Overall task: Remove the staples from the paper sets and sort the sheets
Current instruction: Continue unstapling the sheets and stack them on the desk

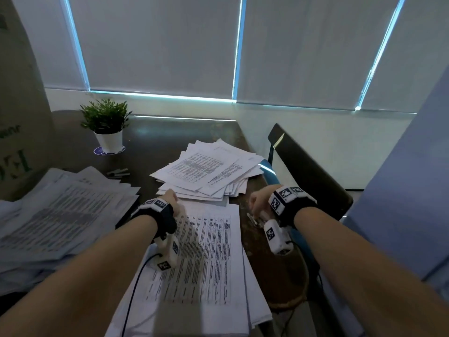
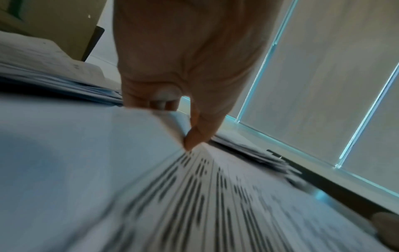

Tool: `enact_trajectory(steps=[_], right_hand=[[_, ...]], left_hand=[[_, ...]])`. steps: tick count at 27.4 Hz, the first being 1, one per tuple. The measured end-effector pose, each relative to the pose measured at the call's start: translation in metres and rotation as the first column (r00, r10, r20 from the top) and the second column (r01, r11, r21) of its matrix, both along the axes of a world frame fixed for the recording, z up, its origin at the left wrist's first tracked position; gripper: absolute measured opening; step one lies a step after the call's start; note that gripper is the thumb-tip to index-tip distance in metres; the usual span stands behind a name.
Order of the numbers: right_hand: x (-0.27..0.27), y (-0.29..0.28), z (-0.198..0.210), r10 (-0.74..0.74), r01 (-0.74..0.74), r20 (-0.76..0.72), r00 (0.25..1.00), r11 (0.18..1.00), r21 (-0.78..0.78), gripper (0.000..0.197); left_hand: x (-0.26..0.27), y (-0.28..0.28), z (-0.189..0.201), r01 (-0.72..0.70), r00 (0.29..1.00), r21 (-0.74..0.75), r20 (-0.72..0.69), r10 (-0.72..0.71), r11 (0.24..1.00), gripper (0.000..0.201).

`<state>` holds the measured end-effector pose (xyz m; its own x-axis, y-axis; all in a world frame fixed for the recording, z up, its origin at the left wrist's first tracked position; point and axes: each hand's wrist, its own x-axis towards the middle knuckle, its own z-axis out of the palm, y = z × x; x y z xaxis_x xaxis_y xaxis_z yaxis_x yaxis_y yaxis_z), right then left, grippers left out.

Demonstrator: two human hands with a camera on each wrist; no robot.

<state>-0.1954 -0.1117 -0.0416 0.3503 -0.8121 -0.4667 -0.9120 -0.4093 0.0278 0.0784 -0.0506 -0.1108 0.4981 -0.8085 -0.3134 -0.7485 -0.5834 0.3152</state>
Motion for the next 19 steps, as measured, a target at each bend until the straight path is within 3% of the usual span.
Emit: enact_trajectory(steps=[3,7,10,14,19], right_hand=[[-0.009,0.022,-0.006,0.049,-0.046,-0.048,0.998,0.997,0.067,0.039],[-0.013,0.039,-0.016,0.030,-0.030,0.001,1.000,0.998,-0.046,0.042],[-0.013,0.042,-0.014,0.017,-0.017,0.000,1.000,0.999,-0.033,0.057],[-0.012,0.043,-0.007,-0.018,0.019,0.013,1.000,0.995,-0.098,0.062],[-0.010,0.049,0.010,-0.040,0.087,0.293,0.955,0.985,-0.150,0.045]], left_hand=[[0.005,-0.011,-0.018,0.106,0.994,0.097,0.010,-0.107,0.990,0.065],[-0.031,0.036,0.006,0.189,0.982,0.079,0.008,-0.191,0.979,0.037],[-0.040,0.044,0.001,0.163,0.986,0.050,-0.033,-0.161,0.985,0.046],[-0.048,0.051,0.005,0.181,0.982,-0.060,-0.042,-0.184,0.982,0.042],[-0.046,0.053,-0.001,0.143,0.979,-0.132,-0.128,-0.160,0.981,0.043]])
